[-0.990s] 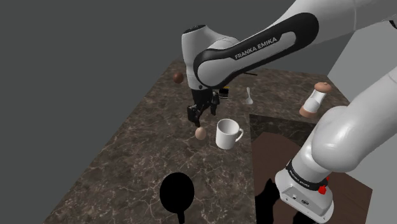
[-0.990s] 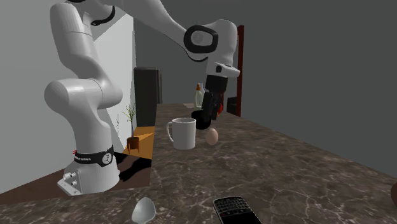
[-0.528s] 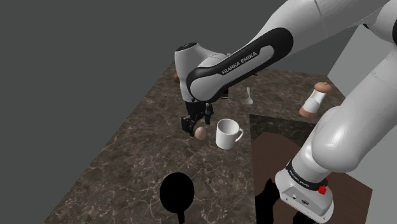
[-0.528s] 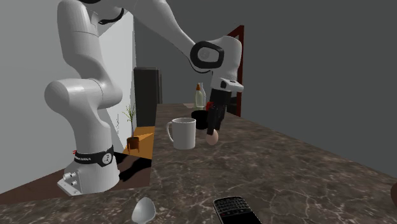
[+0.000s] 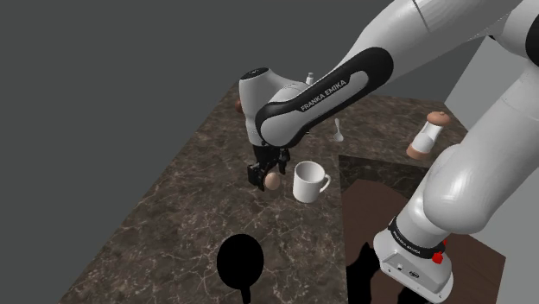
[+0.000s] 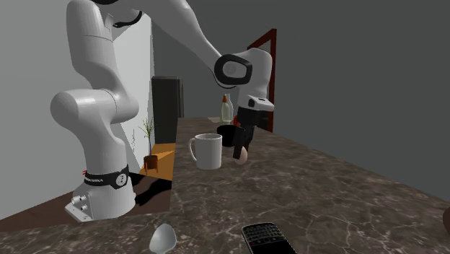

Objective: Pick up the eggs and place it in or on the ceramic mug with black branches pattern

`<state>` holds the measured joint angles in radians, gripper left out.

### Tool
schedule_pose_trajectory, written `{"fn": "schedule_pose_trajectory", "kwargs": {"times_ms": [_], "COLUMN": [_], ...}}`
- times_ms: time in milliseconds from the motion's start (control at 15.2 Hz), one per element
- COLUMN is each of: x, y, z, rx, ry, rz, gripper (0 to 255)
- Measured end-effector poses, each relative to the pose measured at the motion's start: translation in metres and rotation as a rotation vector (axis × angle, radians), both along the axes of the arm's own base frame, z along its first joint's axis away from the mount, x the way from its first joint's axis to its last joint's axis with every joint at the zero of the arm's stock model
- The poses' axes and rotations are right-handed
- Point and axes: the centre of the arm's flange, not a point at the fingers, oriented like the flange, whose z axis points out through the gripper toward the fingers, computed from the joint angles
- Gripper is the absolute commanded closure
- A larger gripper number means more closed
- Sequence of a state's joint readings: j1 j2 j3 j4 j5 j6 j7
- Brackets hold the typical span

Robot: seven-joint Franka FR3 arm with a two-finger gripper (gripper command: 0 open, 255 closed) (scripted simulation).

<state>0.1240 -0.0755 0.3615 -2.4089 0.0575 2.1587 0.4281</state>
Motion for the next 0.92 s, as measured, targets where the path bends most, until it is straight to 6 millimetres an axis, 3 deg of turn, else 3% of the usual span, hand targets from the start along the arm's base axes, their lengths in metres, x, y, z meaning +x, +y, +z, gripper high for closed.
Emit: {"fn": "schedule_pose_trajectory", "kwargs": {"times_ms": [66,132,924], "x": [0.0000,-0.0001,-0.0006], "y": [-0.0001,-0.0001,-0.0001], "z": [-0.0001,-0.0001,0.0059], "rx": [0.000,0.000,0.000], "ry": [0.000,0.000,0.000], "rz": [0.000,0.000,0.000], "gripper": [0,255,255]}}
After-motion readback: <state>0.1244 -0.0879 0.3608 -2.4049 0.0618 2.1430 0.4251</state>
